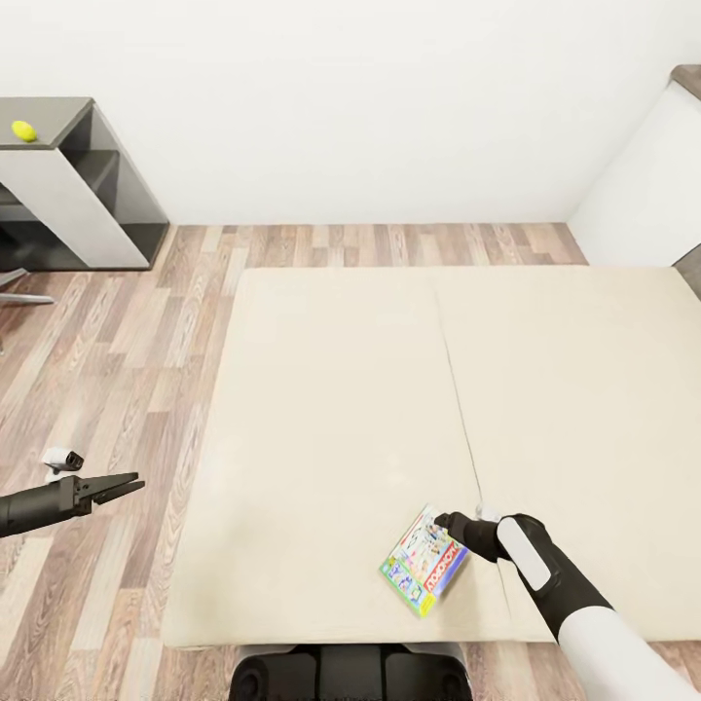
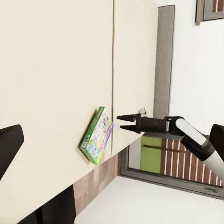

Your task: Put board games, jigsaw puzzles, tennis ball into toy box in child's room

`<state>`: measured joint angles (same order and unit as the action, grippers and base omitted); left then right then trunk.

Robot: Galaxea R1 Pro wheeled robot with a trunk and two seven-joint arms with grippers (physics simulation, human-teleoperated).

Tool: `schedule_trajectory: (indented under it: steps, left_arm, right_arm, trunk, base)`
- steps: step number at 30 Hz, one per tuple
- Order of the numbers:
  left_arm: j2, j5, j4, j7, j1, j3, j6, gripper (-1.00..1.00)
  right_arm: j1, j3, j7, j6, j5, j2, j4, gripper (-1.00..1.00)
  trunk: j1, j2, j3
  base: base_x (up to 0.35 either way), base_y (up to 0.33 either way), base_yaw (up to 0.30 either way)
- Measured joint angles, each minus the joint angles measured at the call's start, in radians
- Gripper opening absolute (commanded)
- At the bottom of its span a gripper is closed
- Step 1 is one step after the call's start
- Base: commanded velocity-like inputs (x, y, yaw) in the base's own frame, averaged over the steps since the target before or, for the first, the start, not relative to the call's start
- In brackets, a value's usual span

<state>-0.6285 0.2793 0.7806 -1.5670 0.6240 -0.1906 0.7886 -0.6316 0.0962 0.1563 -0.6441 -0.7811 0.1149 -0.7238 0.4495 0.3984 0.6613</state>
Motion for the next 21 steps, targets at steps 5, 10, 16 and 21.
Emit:
schedule_trajectory:
  steps: [5, 10, 16, 21]
  left_arm:
    - [0.0, 0.0, 0.0, 0.0, 0.0, 0.0, 0.0, 1.0]
    - [0.0, 0.0, 0.0, 0.0, 0.0, 0.0, 0.0, 1.0]
    - [0.0, 0.0, 0.0, 0.0, 0.0, 0.0, 0.0, 1.0]
    - [0.0, 0.0, 0.0, 0.0, 0.0, 0.0, 0.0, 1.0]
  right_arm:
    - [0.0, 0.0, 0.0, -0.003, 0.0, 0.0, -0.02, 1.0]
    - [0.0, 0.0, 0.0, -0.004, 0.0, 0.0, -0.027, 1.0]
    - [0.0, 0.0, 0.0, -0.005, 0.0, 0.0, -0.03, 1.0]
    - [0.0, 0.0, 0.0, -0.004, 0.0, 0.002, -0.031, 1.0]
  trunk:
    - [0.0, 0.0, 0.008]
    - [0.0, 0.0, 0.016]
    - [0.0, 0.0, 0.026]
    - [0.0, 0.0, 0.035]
  base:
    - [0.0, 0.0, 0.0]
    - [0.0, 0.0, 0.0]
    - [0.0, 0.0, 0.0]
    - [0.0, 0.0, 0.0]
